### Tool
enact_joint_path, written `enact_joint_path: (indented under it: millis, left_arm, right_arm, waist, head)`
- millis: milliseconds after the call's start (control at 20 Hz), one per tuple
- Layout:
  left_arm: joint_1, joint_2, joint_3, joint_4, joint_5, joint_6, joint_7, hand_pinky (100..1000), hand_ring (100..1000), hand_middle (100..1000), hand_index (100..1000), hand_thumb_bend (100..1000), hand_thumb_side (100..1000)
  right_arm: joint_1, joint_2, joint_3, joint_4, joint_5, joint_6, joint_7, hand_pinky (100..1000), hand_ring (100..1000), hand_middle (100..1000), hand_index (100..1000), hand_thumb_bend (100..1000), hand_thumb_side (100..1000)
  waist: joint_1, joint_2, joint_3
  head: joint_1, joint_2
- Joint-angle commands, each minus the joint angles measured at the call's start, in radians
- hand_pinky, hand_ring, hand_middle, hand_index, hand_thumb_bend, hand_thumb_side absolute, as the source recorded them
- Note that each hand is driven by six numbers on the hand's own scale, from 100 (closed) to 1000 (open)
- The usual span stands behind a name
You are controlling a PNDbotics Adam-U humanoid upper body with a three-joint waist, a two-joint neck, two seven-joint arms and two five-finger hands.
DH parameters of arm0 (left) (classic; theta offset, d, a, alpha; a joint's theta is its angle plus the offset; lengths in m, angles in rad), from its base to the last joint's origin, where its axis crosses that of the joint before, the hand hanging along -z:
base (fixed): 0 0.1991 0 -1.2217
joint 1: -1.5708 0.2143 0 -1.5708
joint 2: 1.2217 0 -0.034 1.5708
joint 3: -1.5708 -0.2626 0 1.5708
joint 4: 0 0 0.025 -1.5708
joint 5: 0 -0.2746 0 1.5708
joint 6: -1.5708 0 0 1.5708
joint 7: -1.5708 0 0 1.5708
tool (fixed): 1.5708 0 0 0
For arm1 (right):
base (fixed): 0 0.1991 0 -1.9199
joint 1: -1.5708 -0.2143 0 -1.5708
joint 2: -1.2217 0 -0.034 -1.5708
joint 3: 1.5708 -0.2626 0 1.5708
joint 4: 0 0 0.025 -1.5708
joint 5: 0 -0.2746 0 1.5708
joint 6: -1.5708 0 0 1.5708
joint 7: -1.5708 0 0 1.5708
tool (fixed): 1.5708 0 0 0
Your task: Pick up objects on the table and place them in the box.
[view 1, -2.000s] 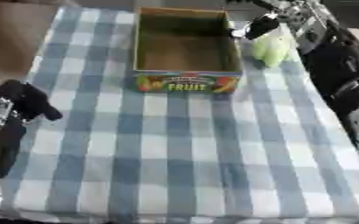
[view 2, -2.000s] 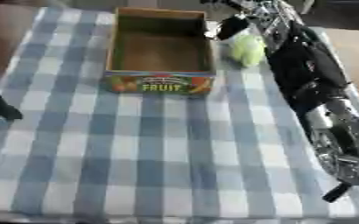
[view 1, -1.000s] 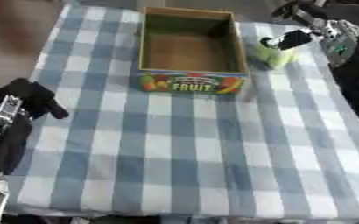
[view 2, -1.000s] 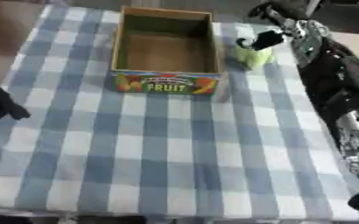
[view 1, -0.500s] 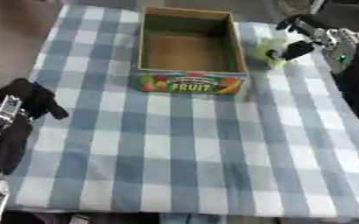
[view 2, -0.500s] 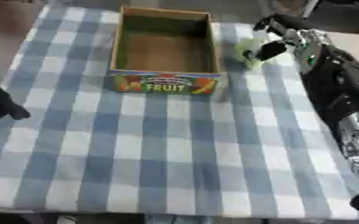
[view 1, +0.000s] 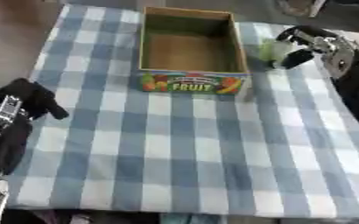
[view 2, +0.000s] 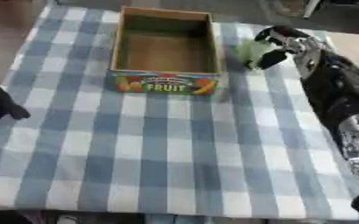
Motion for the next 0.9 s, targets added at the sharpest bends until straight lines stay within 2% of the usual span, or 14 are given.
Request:
enact_joint_path:
  millis: [50,300,400,450,500,550,600,650,700,750,800,900]
  left_arm:
    - [-0.007,0.010,0.004,-0.014,0.001,-0.001,-0.003,520,423,422,556,100,682]
    - [-0.009,0.010,0.004,-0.015,0.002,-0.001,-0.003,520,422,421,555,100,682]
    - [-0.010,0.009,0.004,-0.015,0.002,0.000,-0.003,521,422,421,555,100,682]
    - [-0.010,0.009,0.004,-0.016,0.002,0.000,-0.003,521,422,421,555,100,682]
    - [-0.010,0.009,0.004,-0.016,0.002,0.000,-0.002,520,422,421,555,100,682]
    - [-0.011,0.009,0.004,-0.016,0.002,0.000,-0.002,520,422,421,555,100,682]
    - [-0.011,0.009,0.004,-0.016,0.003,0.000,-0.001,520,422,421,555,100,682]
    - [-0.011,0.009,0.004,-0.016,0.003,0.000,-0.001,520,422,421,555,100,683]
    - [-0.011,0.009,0.004,-0.016,0.003,0.000,0.000,520,422,421,555,100,683]
    - [-0.011,0.009,0.004,-0.016,0.003,0.001,0.000,520,422,421,555,100,683]
    - [-0.011,0.009,0.004,-0.016,0.003,0.001,0.000,521,422,421,555,100,683]
    - [-0.011,0.008,0.004,-0.016,0.003,0.001,0.000,521,422,421,555,100,685]
  right_arm:
    - [-0.012,-0.030,0.001,-0.001,-0.009,0.001,0.004,862,888,864,878,438,379]
    - [-0.011,-0.021,0.005,0.003,-0.005,0.010,-0.002,813,867,853,877,436,363]
    - [-0.010,-0.017,0.005,0.004,-0.002,0.014,-0.006,764,834,832,865,427,286]
    - [-0.010,-0.015,0.005,0.006,-0.001,0.017,-0.007,749,819,821,854,430,305]
    - [-0.009,-0.013,0.004,0.006,-0.001,0.020,-0.011,687,762,783,818,436,379]
    - [-0.008,-0.012,0.004,0.006,-0.002,0.023,-0.016,671,746,771,808,438,400]
    - [-0.008,-0.011,0.004,0.006,-0.004,0.026,-0.022,622,692,738,780,444,413]
    - [-0.008,-0.009,0.003,0.006,-0.006,0.027,-0.026,610,677,723,767,447,412]
    - [-0.007,-0.008,0.004,0.006,-0.009,0.026,-0.029,550,608,658,716,454,402]
    - [-0.007,-0.007,0.004,0.005,-0.012,0.025,-0.033,542,600,650,710,454,400]
    - [-0.008,-0.006,0.005,0.004,-0.014,0.024,-0.037,479,539,589,658,392,375]
    - [-0.008,-0.005,0.006,0.001,-0.015,0.024,-0.048,417,479,524,596,302,350]
  waist:
    - [0.005,-0.017,-0.001]
    - [0.006,-0.016,0.000]
    - [0.007,-0.015,0.001]
    - [0.007,-0.014,0.002]
    - [0.008,-0.014,0.002]
    - [0.008,-0.013,0.003]
    - [0.008,-0.013,0.003]
    - [0.008,-0.012,0.003]
    - [0.009,-0.012,0.002]
    - [0.009,-0.012,0.002]
    - [0.009,-0.011,0.001]
    - [0.009,-0.010,0.000]
  head:
    - [-0.003,0.006]
    - [-0.007,0.006]
    - [-0.007,0.006]
    - [-0.007,0.006]
    - [-0.007,0.006]
    - [-0.008,0.006]
    - [-0.008,0.006]
    - [-0.008,0.006]
    - [-0.008,0.006]
    - [-0.008,0.006]
    - [-0.009,0.006]
    - [-0.009,0.006]
